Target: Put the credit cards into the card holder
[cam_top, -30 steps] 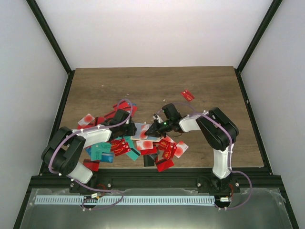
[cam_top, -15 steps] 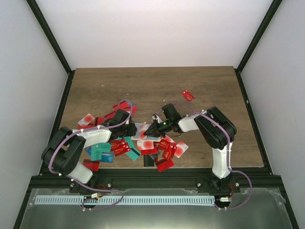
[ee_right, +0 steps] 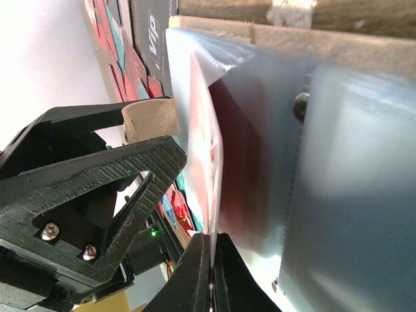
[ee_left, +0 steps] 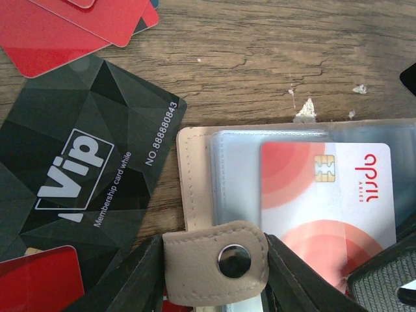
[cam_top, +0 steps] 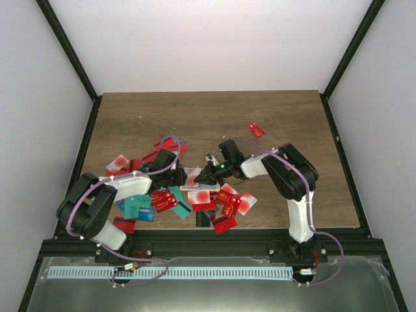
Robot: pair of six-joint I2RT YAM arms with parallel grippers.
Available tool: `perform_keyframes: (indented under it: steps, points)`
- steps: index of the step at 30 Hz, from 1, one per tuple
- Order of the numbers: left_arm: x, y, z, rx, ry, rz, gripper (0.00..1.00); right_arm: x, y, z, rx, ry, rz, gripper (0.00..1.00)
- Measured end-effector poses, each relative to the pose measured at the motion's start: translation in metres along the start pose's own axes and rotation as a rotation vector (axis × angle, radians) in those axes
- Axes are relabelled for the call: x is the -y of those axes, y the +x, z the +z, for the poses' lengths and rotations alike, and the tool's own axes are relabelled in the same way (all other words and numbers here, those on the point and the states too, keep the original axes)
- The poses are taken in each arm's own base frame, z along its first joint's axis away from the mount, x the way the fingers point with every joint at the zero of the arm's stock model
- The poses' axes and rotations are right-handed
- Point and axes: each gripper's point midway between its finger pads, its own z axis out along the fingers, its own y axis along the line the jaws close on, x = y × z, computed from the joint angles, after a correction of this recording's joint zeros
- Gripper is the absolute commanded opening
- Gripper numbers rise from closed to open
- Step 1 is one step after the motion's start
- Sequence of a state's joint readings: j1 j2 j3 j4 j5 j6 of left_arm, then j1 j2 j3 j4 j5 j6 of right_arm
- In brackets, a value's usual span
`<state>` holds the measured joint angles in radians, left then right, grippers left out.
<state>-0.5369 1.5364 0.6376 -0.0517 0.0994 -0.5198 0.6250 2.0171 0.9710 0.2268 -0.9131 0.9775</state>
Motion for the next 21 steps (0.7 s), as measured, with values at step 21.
perform_keyframes:
  steps: [21]
  points:
    - [0.0007, 0.0008, 0.0001, -0.002, 0.006, 0.000, 0.40, 0.0043, -0.0037, 0.0003, -0.049, 0.043, -0.083, 0.18]
